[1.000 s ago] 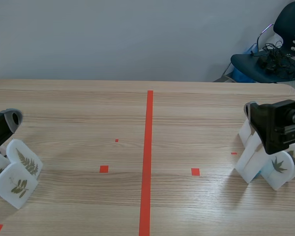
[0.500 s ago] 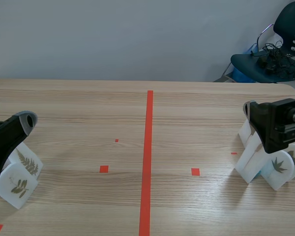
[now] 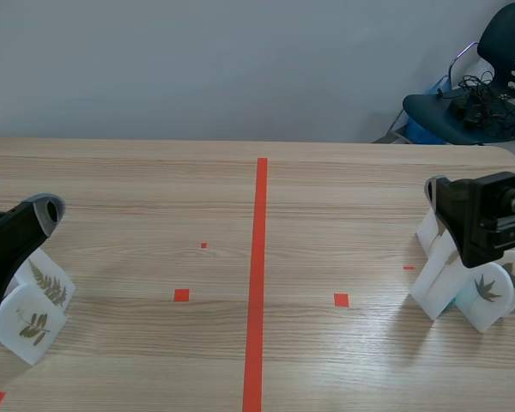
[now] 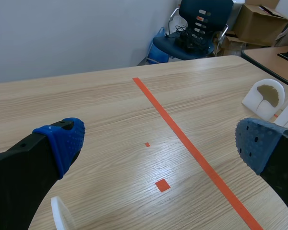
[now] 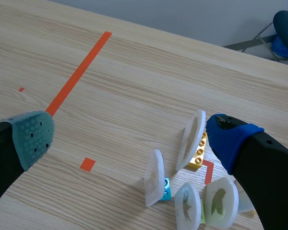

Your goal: Do the leaf sorting experiment

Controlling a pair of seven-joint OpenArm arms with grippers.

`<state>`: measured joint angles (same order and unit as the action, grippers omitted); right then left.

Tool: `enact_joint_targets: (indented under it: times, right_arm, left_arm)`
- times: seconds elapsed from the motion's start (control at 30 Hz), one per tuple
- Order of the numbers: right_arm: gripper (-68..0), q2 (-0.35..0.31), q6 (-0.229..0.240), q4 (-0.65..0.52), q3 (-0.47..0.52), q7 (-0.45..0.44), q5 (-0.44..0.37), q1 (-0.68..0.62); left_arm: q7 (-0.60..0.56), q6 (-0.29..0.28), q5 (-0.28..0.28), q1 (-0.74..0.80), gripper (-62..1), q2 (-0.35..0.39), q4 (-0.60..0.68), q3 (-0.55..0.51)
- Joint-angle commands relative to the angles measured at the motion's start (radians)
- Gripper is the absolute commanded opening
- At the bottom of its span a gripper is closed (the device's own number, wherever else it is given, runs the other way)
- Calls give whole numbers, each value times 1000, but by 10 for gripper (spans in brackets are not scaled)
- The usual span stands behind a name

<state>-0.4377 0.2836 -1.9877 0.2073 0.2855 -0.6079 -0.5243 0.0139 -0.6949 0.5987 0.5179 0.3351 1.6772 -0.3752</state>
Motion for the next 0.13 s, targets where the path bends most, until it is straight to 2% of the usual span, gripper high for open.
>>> enact_joint_targets:
  times: [0.0,0.1]
  right_arm:
    - [4,-3,-3,-11,1,-22,-6,9]
    - [4,-3,-3,-11,1,-22,-6,9]
  left_arm:
    - [-17,-1,8,0,14,1,0,-5]
    - [-17,-1,8,0,14,1,0,-5]
